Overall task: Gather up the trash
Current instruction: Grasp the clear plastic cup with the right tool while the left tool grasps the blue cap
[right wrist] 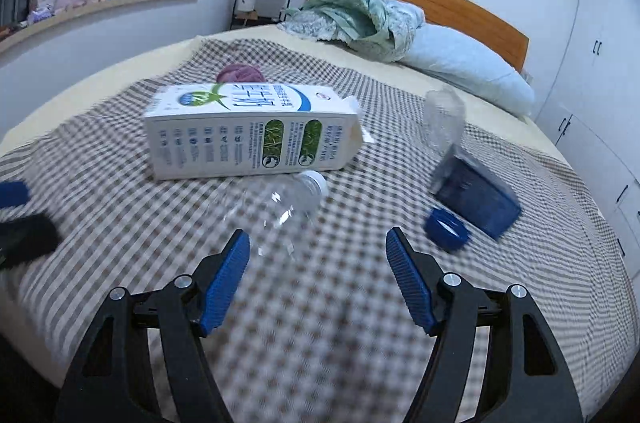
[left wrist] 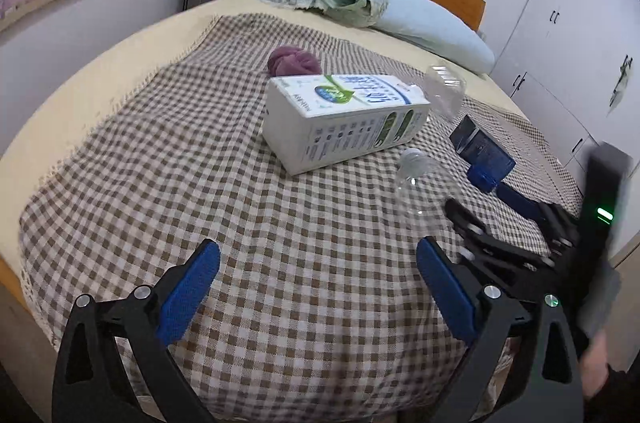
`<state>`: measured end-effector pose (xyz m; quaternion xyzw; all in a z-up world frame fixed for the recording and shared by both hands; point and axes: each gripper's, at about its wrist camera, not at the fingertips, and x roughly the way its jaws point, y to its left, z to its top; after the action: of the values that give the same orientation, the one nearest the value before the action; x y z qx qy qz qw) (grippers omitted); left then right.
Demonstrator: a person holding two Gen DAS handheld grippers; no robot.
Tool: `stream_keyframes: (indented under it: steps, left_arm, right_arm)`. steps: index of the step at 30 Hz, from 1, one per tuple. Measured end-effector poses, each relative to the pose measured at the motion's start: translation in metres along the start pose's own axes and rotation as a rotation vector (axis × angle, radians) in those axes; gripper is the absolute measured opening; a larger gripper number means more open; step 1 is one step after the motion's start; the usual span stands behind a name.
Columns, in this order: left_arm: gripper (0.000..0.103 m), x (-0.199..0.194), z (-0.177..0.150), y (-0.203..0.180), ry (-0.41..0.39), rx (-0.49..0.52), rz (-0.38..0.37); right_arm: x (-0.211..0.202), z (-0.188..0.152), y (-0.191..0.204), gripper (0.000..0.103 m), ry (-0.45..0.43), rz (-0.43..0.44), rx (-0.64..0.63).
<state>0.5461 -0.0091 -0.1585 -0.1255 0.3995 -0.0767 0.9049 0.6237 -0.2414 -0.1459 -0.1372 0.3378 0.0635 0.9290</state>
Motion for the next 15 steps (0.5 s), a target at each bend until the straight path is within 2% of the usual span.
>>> stream_keyframes:
  steps: [2,3,4,5,6,8,11,14,15]
  left_arm:
    - [0.095,0.003,0.001,0.000,0.009,0.014,-0.015]
    - [0.095,0.004,0.000,-0.002,0.011,0.024,-0.015]
    - [0.095,0.006,-0.002,-0.005,0.017,0.038,-0.012]
    - [0.095,0.009,-0.002,-0.007,0.025,0.049,-0.010]
    - [0.095,0.013,-0.003,-0.008,0.031,0.055,-0.009]
    - [0.095,0.017,-0.004,-0.012,0.041,0.071,-0.008]
    - [0.095,0.024,-0.005,-0.029,0.057,0.130,-0.032]
    - [0.095,0.039,-0.004,-0.078,0.091,0.320,-0.094]
    - [0.095,0.045,0.000,-0.107,0.070,0.423,-0.116]
  right_arm:
    - [0.021,0.004,0.001,0.068,0.050,0.031,0.027]
    - [0.023,0.004,0.000,0.062,0.052,0.030,0.040]
    - [0.022,0.005,-0.003,0.022,0.043,0.048,0.062]
    - [0.021,0.005,-0.009,0.007,0.047,0.082,0.085]
    - [0.019,0.004,-0.017,0.002,0.058,0.074,0.122]
    - [0.006,-0.001,-0.040,0.001,0.048,0.048,0.205]
    - [-0.035,-0.025,-0.101,0.001,0.029,-0.050,0.327]
    - [-0.065,-0.055,-0.156,0.001,0.034,-0.136,0.396]
    - [-0.073,-0.064,-0.167,0.001,0.036,-0.156,0.408]
